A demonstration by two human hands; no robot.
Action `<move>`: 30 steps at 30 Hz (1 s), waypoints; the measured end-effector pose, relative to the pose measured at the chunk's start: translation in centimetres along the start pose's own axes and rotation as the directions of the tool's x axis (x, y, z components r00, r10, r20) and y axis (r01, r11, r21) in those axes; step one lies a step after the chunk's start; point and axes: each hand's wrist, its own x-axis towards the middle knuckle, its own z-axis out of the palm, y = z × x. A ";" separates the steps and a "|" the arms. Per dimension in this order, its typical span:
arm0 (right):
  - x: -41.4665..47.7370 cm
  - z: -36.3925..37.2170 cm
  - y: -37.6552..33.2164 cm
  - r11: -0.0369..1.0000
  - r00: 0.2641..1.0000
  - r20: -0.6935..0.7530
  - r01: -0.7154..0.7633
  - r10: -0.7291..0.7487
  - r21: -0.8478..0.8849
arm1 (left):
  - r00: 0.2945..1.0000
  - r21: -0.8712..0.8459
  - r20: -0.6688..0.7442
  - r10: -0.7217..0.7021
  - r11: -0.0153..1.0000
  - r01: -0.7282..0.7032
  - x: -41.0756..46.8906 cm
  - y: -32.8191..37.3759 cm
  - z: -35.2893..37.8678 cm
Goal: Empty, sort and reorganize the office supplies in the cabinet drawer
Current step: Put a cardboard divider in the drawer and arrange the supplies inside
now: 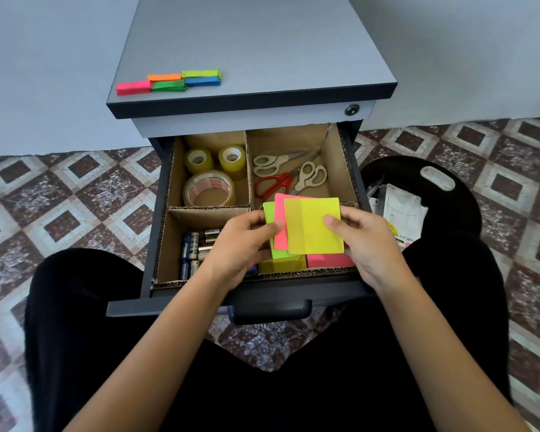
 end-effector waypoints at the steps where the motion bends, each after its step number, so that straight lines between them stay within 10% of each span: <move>1: 0.0 0.0 0.0 1.000 1.000 -0.004 -0.010 0.010 0.001 | 1.000 0.001 -0.006 0.003 1.000 -0.003 0.0 0.0 -0.2; 22: 2.7 1.7 0.3 0.630 0.949 0.166 -0.042 0.268 -0.775 | 0.935 -0.051 -0.331 0.125 0.987 -0.150 -0.7 1.7 -6.2; 30: 3.2 3.6 1.7 0.534 0.985 0.151 0.085 0.083 -0.842 | 0.951 -0.043 -0.285 0.120 0.990 -0.138 -0.7 1.1 -5.9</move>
